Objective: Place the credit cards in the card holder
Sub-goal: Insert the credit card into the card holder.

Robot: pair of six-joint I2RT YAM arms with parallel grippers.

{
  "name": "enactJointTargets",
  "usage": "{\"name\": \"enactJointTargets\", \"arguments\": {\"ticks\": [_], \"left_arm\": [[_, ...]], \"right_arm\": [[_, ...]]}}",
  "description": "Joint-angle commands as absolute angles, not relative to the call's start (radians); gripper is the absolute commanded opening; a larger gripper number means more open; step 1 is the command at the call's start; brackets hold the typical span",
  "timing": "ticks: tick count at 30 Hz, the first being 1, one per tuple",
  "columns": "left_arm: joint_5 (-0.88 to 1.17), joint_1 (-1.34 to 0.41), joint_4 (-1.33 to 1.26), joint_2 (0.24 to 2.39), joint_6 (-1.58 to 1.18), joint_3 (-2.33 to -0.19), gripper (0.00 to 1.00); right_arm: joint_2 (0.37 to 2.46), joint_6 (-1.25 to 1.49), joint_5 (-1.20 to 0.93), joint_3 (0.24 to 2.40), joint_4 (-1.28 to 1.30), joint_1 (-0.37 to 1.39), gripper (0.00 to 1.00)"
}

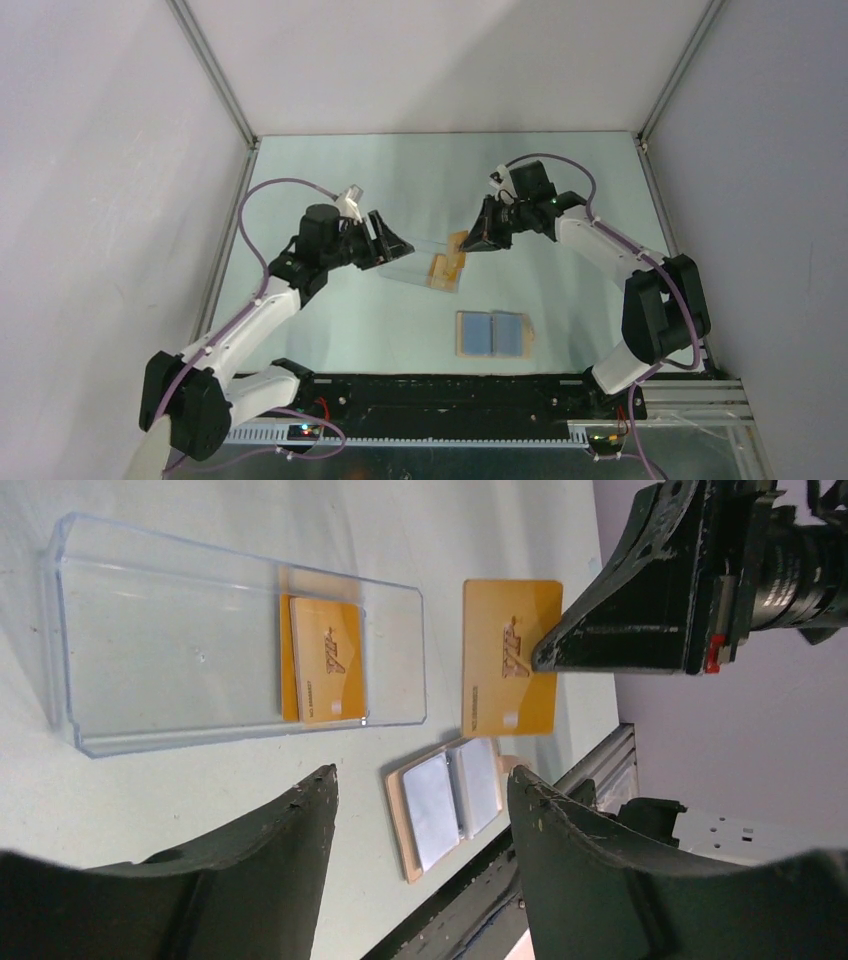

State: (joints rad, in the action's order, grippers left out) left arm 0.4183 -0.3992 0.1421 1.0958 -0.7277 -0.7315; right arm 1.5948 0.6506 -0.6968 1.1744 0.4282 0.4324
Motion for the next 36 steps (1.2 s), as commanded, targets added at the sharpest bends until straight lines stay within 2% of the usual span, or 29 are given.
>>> {"name": "enactJointTargets", "arguments": {"ticks": [1, 4, 11, 15, 19, 26, 31, 36], "left_arm": [[0.389, -0.426, 0.157, 1.054, -0.747, -0.689, 0.67], [0.353, -0.479, 0.173, 1.051, -0.766, -0.674, 0.67], [0.274, -0.67, 0.177, 1.096, -0.854, -0.671, 0.67], [0.224, -0.771, 0.145, 1.135, -0.927, -0.665, 0.65], [0.246, -0.857, -0.052, 1.197, -1.046, -0.603, 0.6], [0.207, -0.943, -0.137, 1.364, -1.106, -0.606, 0.54], [0.15, -0.952, -0.138, 1.439, -1.095, -0.614, 0.45], [0.135, -0.953, -0.13, 1.482, -1.095, -0.606, 0.39]], "right_arm": [[1.559, 0.573, -0.473, 1.248, 0.688, 0.435, 0.0], [1.527, 0.555, -0.353, 1.258, 0.753, 0.444, 0.0], [1.43, 0.484, -0.267, 1.26, 0.846, 0.462, 0.0], [1.297, 0.457, -0.337, 1.15, 0.778, 0.457, 0.0], [1.136, 0.451, -0.481, 0.944, 0.655, 0.408, 0.0], [0.924, 0.48, -0.666, 0.607, 0.509, 0.329, 0.0], [0.904, 0.491, -0.679, 0.499, 0.42, 0.315, 0.0], [0.991, 0.502, -0.703, 0.458, 0.302, 0.31, 0.0]]}}
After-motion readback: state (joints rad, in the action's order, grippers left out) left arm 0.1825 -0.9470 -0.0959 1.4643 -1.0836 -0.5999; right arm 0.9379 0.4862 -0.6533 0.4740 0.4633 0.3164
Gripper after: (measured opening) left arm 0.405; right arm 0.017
